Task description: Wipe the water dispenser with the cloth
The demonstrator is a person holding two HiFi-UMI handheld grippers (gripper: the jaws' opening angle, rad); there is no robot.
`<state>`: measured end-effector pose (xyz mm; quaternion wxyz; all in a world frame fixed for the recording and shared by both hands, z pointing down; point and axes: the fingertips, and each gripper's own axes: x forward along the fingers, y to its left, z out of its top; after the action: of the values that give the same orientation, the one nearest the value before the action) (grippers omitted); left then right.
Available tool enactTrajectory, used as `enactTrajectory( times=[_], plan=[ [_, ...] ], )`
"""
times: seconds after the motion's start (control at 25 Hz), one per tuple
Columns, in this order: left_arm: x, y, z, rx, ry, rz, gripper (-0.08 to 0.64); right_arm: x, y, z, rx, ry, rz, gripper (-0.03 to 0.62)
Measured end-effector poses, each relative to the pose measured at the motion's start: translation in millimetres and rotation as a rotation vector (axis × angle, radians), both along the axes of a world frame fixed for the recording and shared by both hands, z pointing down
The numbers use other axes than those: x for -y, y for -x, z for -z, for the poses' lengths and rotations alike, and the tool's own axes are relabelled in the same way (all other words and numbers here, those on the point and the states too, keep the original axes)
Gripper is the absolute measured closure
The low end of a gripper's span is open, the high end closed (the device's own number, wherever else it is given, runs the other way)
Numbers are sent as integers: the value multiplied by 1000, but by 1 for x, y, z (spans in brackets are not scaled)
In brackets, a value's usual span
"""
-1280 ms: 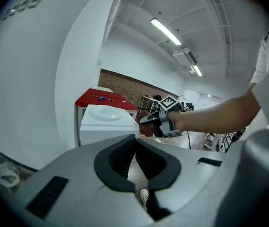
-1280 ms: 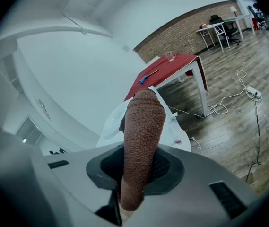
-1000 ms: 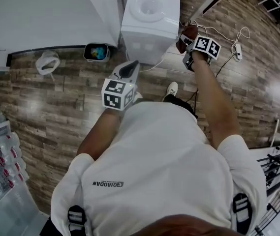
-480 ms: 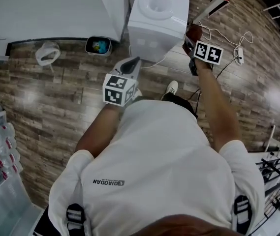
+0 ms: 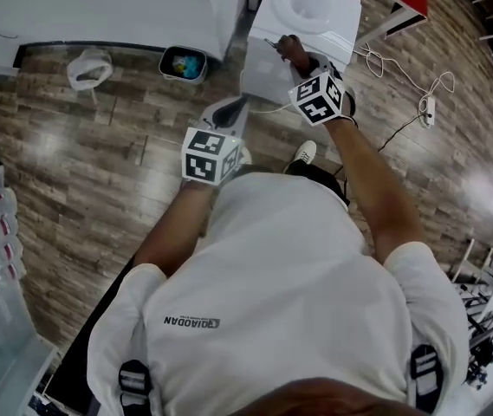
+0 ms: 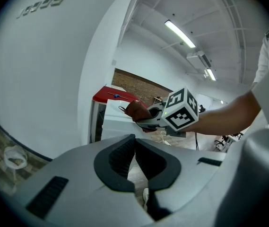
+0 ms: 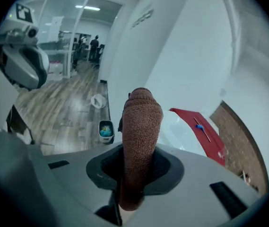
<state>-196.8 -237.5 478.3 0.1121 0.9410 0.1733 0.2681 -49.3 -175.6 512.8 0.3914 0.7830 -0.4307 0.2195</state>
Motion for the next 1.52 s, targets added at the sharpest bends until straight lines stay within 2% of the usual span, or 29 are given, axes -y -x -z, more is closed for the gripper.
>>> enactTrajectory(
  times=[0.2,0.44,0.64,1.24,1.52],
  plan=[
    [19,11,-12,23,17,58,559,35,2,-31,-77,155,123,520],
    [29,21,-22,38,33,80,559,56,1,-75,-102,259,148,520],
    [30,21,-32,43,45,81,559,62,4,-114,-112,306,151,520],
    [30,24,-84,141,59,94,559,70,4,-255,10,423,176,521],
    [24,27,-88,164,72,91,559,66,6,-310,57,485,193,520]
  ],
)
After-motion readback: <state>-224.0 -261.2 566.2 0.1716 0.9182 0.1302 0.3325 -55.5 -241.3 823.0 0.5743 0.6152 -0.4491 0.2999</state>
